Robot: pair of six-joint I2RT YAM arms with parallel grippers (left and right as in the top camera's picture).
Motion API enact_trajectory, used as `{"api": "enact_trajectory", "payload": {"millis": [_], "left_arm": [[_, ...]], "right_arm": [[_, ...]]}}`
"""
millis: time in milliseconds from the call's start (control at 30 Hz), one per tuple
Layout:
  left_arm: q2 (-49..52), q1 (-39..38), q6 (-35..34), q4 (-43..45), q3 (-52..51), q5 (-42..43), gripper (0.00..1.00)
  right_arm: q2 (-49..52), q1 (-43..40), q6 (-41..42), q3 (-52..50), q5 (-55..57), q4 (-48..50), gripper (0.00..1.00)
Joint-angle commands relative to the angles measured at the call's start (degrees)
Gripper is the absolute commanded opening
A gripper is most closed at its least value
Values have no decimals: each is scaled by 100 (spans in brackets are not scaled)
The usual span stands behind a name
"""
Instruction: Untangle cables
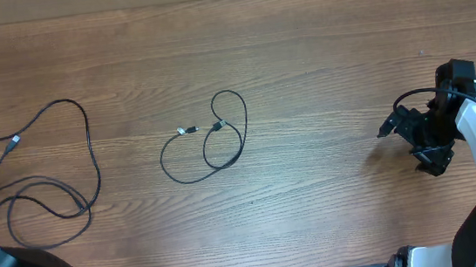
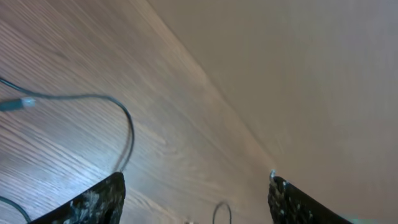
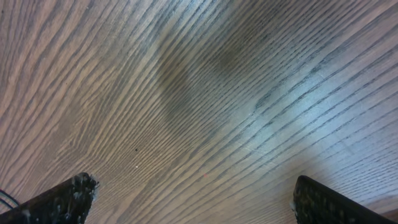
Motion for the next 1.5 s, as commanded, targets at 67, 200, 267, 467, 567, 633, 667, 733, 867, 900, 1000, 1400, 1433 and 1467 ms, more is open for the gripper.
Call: {"api": "enact_trajectory", "payload": {"millis": [67, 200, 267, 467, 567, 633, 667, 733, 867, 900, 1000, 1400, 1433, 1467], "left_arm": [[-46, -417, 466, -400, 107, -310, 73], [-46, -774, 452, -798, 107, -1300, 66], [-46, -968, 323, -1029, 105, -1794, 63], [-46, -1532, -116, -1692, 96, -3067, 61], [-46, -1694, -420, -1945, 83, -3679, 61], [-46, -1749, -590, -2081, 72, -3967, 60], [-46, -1757, -675, -2131, 55, -4070, 59], [-46, -1755, -887, -2238, 4, -4242, 60], [-46, -1755, -1272, -2315, -175, -4636, 60], [-46, -1751, -1386, -2302, -251, -4745, 62], [-44, -1751, -1596, -2208, -529, -4892, 67], [-33, -1751, -1672, -566, -2347, -4889, 68], [-33, -1751, -1672, -444, -2483, -4892, 68], [-33, -1751, -1672, -310, -2640, -4892, 68]], "right_arm": [[17, -11, -20, -42, -35, 26, 100], [17, -11, -22, -42, -35, 24, 100], [17, -11, -22, -42, -35, 22, 100], [17, -11, -22, -42, -35, 33, 100], [17, -11, -22, -42, -35, 31, 100], [17, -11, -22, -42, -33, 31, 100], [17, -11, -22, -42, -35, 28, 100], [17, -11, -22, -42, -33, 31, 100], [17, -11, -22, -42, -33, 31, 100], [17, -11, -22, -42, -35, 28, 100], [17, -11, -22, -42, -35, 31, 100], [17, -11, -22, -42, -35, 20, 100], [17, -11, -22, -42, -33, 17, 100], [17, -11, -22, -42, -35, 13, 100]]}}
